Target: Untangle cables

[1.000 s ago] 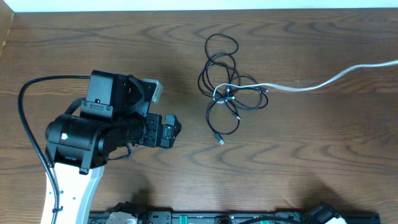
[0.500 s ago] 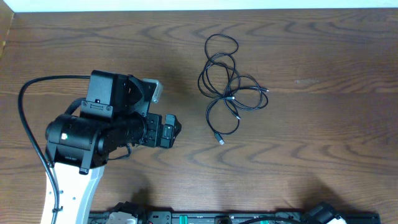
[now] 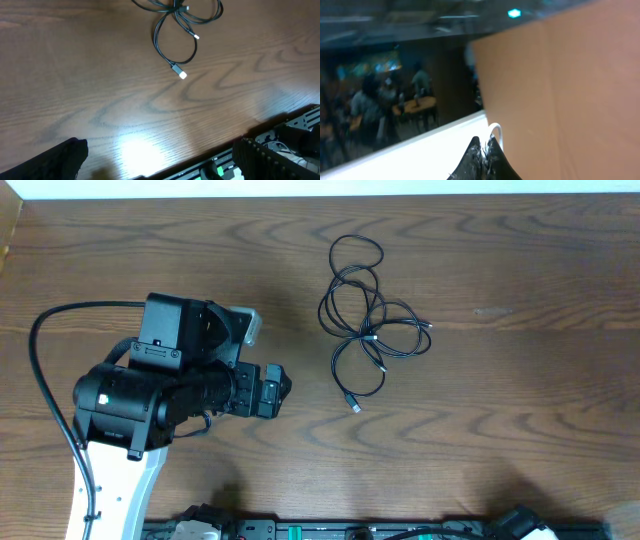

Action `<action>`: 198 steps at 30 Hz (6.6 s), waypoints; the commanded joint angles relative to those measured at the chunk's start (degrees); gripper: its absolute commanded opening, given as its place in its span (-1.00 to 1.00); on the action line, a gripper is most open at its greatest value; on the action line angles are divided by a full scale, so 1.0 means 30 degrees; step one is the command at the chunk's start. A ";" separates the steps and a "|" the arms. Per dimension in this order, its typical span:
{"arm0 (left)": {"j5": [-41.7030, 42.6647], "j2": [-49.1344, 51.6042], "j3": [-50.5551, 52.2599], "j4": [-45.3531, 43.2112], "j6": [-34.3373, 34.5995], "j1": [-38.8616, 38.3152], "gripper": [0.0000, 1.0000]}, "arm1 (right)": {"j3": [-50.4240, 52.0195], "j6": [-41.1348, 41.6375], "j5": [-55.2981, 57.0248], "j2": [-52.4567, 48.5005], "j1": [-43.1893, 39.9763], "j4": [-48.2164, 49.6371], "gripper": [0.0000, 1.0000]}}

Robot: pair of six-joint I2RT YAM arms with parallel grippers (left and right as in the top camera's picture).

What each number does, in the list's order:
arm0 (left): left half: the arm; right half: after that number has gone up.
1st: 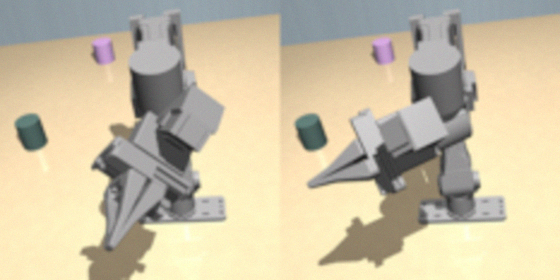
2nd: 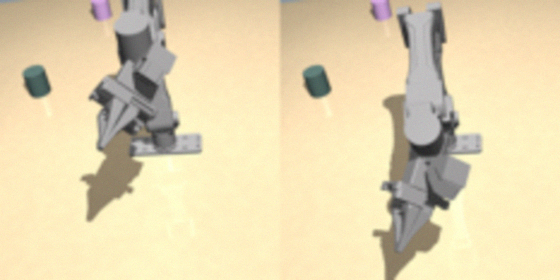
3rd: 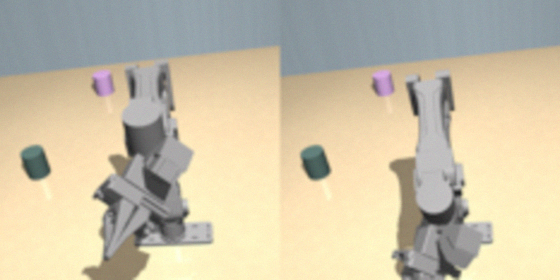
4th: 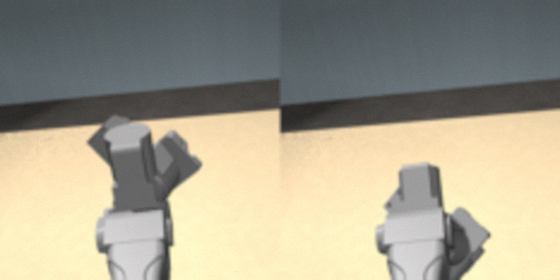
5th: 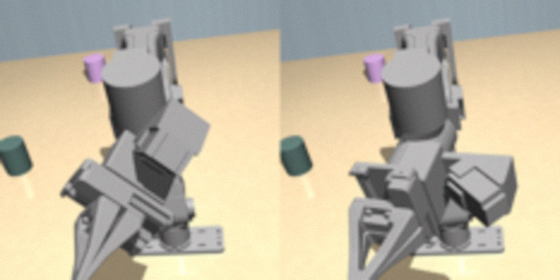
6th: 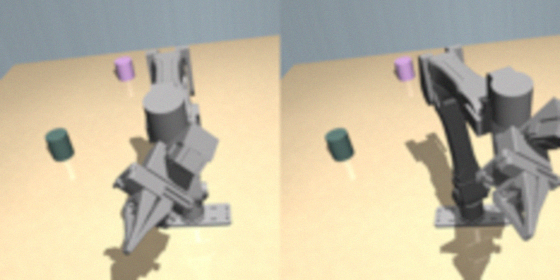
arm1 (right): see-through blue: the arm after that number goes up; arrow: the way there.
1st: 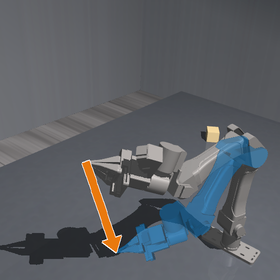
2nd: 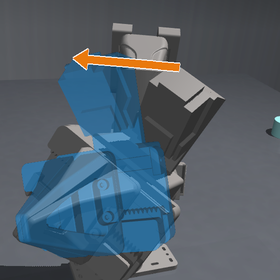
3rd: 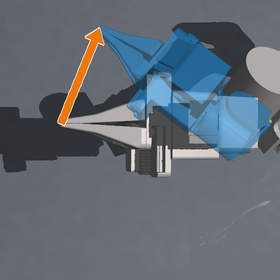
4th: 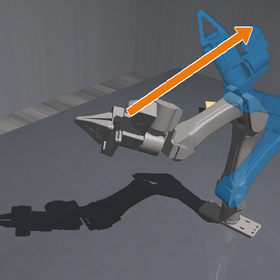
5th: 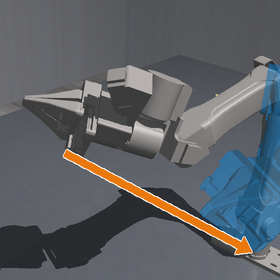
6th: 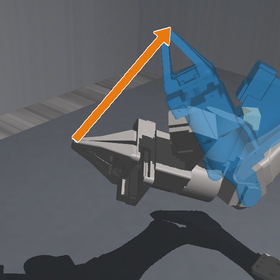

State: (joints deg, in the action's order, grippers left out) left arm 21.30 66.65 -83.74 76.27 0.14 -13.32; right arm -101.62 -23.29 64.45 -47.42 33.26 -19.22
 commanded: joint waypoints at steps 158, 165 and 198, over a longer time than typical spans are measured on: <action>-0.1064 0.2412 -0.0306 -0.2827 0.1049 0.0087 0.96 | 0.7198 0.3147 -3.7441 -2.0903 -1.7937 -0.4860 0.99; -0.1821 0.1865 -0.1100 -0.3381 0.0962 0.1188 0.96 | 0.7198 -0.3053 -3.1824 -2.0903 -1.2393 -0.8706 0.98; -0.1836 0.1894 -0.1144 0.0335 -0.0976 0.1275 0.95 | 0.7198 -0.2951 -2.7605 -2.4145 -0.5552 -0.1537 -0.98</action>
State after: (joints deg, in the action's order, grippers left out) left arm 16.16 72.62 -86.08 77.08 -1.78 -9.76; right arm -79.50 -35.07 -16.95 -119.63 16.16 -23.92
